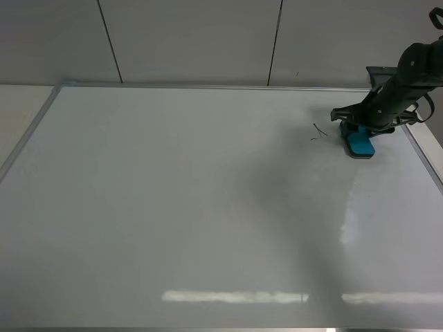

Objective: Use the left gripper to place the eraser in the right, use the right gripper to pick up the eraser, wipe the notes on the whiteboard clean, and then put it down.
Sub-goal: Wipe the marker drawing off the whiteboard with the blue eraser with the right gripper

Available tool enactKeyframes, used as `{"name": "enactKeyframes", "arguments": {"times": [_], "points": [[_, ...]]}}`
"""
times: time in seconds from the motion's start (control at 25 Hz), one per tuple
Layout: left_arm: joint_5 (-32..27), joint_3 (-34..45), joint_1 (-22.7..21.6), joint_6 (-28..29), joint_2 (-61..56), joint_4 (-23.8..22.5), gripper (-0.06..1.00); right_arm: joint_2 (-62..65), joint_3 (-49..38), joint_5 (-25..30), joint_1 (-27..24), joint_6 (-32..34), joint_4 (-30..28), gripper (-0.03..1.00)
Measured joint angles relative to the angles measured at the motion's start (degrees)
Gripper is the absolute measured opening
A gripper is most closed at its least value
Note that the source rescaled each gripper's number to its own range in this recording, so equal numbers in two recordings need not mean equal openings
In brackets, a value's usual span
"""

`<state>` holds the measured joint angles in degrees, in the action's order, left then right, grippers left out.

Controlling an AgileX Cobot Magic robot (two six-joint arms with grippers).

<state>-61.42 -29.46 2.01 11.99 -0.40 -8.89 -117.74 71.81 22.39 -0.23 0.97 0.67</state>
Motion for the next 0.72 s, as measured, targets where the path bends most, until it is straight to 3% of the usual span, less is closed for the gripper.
{"name": "enactKeyframes", "arguments": {"times": [0.48,0.72], "points": [[0.0,0.0,0.0,0.0,0.0,0.0,1.0,-2.74,3.66,2.09,14.89,2.26,1.49,0.02],[0.0,0.0,0.0,0.0,0.0,0.0,1.0,-3.66,5.38,3.15,16.2,2.81,1.04,0.02]]}}
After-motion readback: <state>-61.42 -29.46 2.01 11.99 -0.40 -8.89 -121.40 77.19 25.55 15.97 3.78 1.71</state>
